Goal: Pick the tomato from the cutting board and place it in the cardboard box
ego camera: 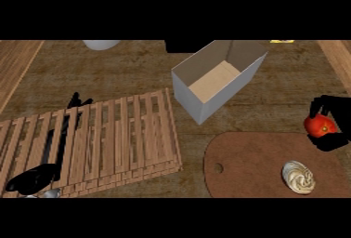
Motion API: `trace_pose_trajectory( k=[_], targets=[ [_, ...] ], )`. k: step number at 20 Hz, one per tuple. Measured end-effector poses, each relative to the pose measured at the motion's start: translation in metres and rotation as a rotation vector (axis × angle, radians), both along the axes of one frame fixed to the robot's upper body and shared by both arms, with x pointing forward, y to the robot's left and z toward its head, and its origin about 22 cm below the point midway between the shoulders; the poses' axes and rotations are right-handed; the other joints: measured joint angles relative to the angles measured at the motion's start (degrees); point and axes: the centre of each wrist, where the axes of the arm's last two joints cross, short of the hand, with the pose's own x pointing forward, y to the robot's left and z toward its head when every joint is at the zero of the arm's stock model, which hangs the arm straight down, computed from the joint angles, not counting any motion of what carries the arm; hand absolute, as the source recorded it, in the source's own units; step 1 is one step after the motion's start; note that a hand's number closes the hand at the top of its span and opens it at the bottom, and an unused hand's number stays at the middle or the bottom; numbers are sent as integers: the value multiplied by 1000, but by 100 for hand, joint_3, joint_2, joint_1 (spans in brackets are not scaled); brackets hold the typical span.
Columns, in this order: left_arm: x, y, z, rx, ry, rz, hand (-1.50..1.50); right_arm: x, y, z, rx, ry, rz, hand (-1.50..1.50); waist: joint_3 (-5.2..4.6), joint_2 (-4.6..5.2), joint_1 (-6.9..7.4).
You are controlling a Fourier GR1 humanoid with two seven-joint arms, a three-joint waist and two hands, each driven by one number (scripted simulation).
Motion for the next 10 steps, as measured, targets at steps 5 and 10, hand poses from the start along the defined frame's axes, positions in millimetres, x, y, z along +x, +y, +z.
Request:
trace_pose_trajectory(
  k=[5,10],
  targets=[
    [0,1,0,1,4,7,0,11,-4,34,18,-211,58,150,-11,-15,-19],
    [0,0,0,1,4,8,0,19,8,56,59,-323,155,150,-13,-22,-3]
  ],
)
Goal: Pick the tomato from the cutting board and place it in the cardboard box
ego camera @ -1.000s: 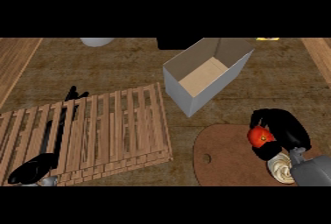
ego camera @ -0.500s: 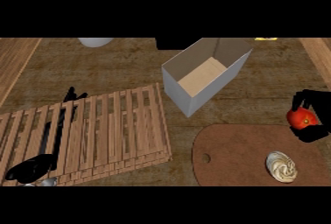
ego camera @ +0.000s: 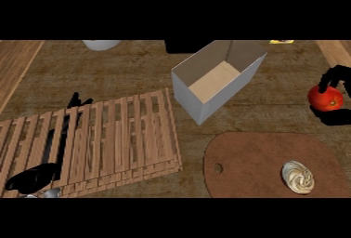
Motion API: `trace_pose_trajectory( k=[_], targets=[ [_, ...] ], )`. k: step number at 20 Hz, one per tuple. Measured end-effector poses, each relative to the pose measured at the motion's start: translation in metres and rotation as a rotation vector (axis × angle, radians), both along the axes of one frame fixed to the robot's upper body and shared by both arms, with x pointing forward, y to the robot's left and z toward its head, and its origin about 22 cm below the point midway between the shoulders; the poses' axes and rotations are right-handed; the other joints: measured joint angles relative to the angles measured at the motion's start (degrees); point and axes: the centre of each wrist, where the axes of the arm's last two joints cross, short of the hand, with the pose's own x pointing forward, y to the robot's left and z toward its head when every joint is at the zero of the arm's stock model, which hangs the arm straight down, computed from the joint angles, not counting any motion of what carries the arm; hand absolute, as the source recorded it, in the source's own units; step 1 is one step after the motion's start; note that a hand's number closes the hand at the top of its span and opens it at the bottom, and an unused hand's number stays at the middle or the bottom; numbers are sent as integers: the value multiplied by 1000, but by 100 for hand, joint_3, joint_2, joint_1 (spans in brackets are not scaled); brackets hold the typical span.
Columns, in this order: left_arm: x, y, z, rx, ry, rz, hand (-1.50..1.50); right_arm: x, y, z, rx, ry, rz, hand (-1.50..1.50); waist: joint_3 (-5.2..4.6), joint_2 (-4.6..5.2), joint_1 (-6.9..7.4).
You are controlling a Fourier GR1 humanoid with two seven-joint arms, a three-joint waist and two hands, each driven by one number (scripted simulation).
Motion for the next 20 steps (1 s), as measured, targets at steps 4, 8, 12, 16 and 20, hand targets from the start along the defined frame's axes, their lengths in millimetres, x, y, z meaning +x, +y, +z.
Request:
trace_pose_trajectory(
  k=[4,8,12,16,20],
  targets=[
    [2,-2,1,-2,-3,-7,0,9,17,12,64,-24,73,150,3,16,49],
    [3,-6,1,1,-11,-21,0,22,41,21,160,-22,117,150,-10,36,137],
    [6,-9,2,1,-16,-33,0,37,66,33,245,-13,127,150,-18,56,211],
    [8,-13,4,2,-22,-44,0,54,86,44,322,10,112,150,-21,84,289],
    [10,-15,4,1,-26,-52,0,69,108,48,383,56,102,150,-18,107,341]
  ],
)
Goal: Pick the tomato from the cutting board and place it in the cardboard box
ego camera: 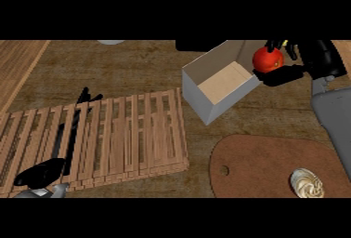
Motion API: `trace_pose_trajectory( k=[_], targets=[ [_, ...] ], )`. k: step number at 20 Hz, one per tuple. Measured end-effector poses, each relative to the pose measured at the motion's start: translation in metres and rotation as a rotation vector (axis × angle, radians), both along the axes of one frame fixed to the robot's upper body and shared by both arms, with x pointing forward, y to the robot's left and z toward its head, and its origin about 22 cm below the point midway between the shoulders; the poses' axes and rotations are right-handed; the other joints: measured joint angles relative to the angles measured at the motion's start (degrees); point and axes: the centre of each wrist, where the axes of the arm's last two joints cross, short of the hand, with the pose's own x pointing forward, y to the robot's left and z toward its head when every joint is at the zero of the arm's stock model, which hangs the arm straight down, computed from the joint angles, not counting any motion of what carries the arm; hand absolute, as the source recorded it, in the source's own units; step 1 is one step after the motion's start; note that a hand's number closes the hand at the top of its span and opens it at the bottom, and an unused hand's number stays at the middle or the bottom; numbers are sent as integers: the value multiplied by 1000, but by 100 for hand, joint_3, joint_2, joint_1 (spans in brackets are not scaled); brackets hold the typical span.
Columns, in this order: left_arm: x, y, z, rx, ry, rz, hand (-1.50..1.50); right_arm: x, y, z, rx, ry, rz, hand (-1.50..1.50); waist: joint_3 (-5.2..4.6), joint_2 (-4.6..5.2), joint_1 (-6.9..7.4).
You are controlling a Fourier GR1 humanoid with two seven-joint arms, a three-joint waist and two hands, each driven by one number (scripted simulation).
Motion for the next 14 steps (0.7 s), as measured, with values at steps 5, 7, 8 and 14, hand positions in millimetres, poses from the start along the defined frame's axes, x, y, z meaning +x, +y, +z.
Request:
trace_pose_trajectory(
  k=[5,7,8,14],
  targets=[
    [2,-4,2,0,-7,-13,0,19,24,-4,29,47,-8,150,1,48,85],
    [3,-5,3,1,-8,-17,0,25,35,-6,29,62,-17,150,-3,63,116],
    [4,-5,4,2,-10,-18,0,29,40,-8,28,70,-23,150,-4,73,128],
    [5,-9,5,0,-20,-29,0,46,56,-24,20,136,-101,-150,-4,114,211]
  ],
)
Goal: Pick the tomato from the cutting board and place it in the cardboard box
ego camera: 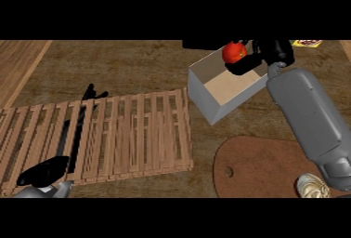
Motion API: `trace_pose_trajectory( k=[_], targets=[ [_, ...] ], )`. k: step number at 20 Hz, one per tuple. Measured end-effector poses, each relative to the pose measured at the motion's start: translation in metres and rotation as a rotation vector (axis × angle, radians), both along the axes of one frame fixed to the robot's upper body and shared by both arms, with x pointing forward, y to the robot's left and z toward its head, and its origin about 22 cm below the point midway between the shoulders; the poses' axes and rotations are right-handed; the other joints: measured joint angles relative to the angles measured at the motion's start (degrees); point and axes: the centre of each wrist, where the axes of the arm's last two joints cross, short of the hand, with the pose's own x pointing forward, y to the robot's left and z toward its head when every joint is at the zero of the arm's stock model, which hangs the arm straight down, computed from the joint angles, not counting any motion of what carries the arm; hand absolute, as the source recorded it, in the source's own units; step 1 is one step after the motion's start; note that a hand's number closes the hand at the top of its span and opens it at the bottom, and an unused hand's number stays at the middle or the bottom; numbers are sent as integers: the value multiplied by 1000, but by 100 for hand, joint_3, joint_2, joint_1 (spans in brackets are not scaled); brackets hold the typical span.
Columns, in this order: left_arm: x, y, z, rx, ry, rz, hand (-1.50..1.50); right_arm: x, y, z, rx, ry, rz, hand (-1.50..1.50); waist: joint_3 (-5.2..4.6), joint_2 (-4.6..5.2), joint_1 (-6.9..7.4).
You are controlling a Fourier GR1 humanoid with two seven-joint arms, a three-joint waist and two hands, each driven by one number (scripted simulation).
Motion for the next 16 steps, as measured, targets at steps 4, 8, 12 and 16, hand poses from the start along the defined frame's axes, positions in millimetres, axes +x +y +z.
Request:
trace_pose_trajectory(
  k=[4,8,12,16],
  targets=[
    [1,-1,1,0,-3,-4,0,9,9,-10,60,72,-38,-150,6,31,35],
    [0,-2,1,2,-7,-1,0,14,13,-22,95,94,-36,-150,7,40,42],
    [0,0,1,0,-2,7,0,17,19,-22,144,37,-19,-150,10,26,8],
    [-2,3,1,-2,2,21,0,21,15,-16,229,-59,-19,-150,19,16,-57]
  ],
)
